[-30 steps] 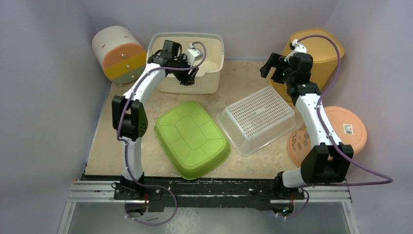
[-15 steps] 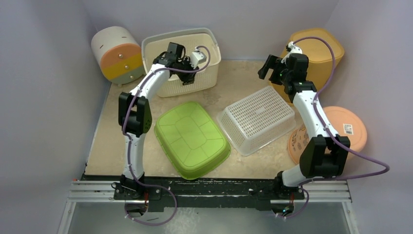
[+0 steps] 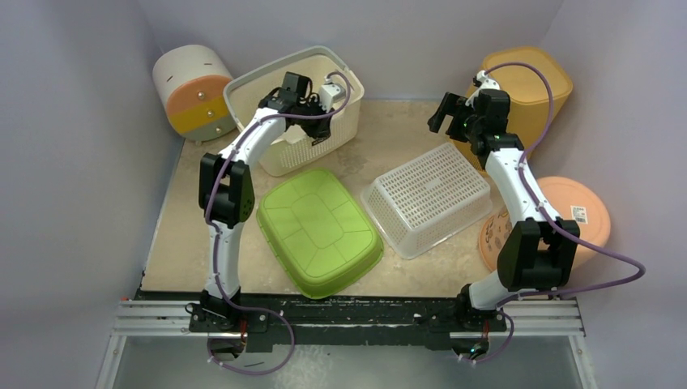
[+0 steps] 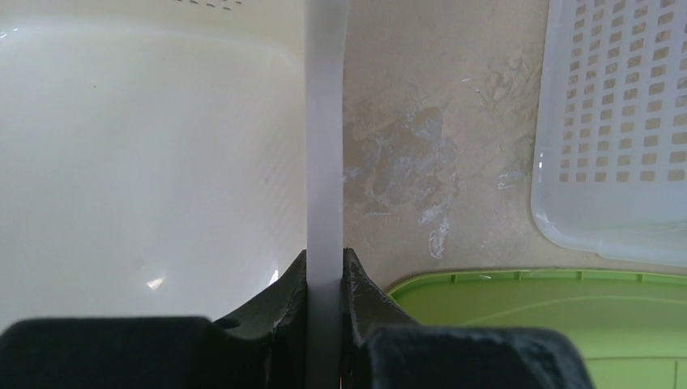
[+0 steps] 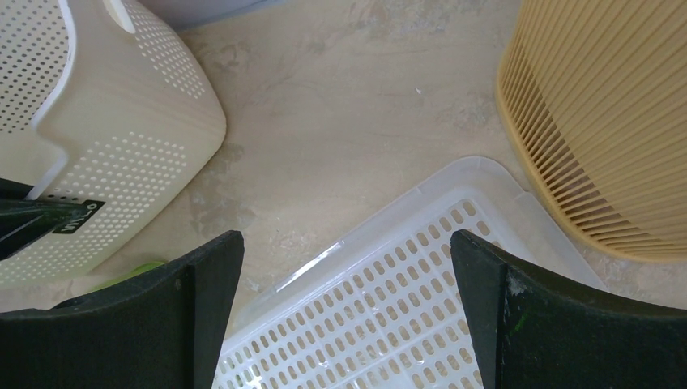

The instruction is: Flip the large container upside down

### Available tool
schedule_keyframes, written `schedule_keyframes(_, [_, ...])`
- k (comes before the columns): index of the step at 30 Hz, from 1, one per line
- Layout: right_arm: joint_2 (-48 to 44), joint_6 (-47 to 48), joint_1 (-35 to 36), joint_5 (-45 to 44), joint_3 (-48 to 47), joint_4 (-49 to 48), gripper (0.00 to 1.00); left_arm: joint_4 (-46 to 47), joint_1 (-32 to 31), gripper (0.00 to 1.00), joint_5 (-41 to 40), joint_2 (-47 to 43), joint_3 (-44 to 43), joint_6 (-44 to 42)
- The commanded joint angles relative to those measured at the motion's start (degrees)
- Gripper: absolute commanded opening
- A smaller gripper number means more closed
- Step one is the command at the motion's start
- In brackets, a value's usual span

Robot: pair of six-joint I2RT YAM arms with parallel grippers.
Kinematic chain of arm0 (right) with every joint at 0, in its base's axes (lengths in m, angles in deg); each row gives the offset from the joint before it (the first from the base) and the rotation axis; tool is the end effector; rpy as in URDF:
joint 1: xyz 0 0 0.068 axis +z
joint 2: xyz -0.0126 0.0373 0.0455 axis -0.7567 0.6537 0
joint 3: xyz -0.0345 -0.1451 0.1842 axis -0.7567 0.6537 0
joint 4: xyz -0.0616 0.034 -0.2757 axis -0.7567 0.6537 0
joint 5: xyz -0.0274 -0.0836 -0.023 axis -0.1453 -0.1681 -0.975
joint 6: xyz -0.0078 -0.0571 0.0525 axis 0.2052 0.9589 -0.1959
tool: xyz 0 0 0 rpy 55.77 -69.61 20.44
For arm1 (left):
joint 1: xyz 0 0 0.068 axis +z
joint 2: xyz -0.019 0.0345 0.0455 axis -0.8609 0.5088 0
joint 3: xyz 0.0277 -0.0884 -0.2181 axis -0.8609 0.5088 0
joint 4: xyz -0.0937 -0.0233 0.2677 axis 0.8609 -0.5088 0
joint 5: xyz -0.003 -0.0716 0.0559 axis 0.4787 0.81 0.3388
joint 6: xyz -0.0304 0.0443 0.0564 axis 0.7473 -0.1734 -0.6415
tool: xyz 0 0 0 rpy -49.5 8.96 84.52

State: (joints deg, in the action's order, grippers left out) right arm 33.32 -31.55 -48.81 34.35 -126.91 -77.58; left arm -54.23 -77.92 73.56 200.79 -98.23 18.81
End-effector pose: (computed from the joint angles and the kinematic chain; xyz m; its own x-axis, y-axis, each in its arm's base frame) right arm 0.4170 0.0100 0.2911 -0.3833 0.3473 -0.8558 0.0297 0.9308 0.3644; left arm 0.4861 -0.1940 0.2057 -0.4675 0.4654 -0.7516 0.7685 0.6341 -0.0854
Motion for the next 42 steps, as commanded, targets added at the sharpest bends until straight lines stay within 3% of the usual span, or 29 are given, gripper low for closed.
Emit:
schedule_keyframes(1, [-1.54,-0.49,0.01,0.99,-1.57,-1.99,1.0,-2.17,2.07,0.0,-3.57,3.1,0.86,4.27])
schedule_keyframes(3, [-1.8,-0.48,0.07,0.99,-1.34,-1.96,1.0,-2.46,2.0,0.11,-4.92,3.59,1.01,4.81])
schedule_keyframes(8, [-2.01,-0.15,0.04,0.97,-1.24,-1.97,1.0,-4.06,1.98,0.15,-7.01,4.57,0.84,4.74])
schedule_keyframes(10, [-1.88,-0.03,0.06,0.99,-1.27,-1.96,1.0,-4.58,1.98,0.12,-7.47,4.83,0.68,4.75])
schedule_keyframes(12, [-1.77,-0.02,0.05,0.99,-1.31,-2.03,1.0,-4.66,1.91,0.0,-7.64,4.99,0.69,4.97])
schedule_keyframes(21, [-1.99,-0.14,0.05,1.33,-1.1,-2.05,1.0,-6.61,0.46,0.0,-15.46,5.41,-4.72,5.79])
schedule_keyframes(34, [-3.69,-0.61,0.08,0.4,-1.4,-2.27,1.0,-4.07,-4.32,0.0,-29.99,-4.8,-15.61,7.88])
schedule_keyframes(42, [-6.03,-1.35,0.03,0.64,-0.2,-1.27,1.0,1.92,-6.14,0.0,-29.98,-10.5,-17.59,11.06])
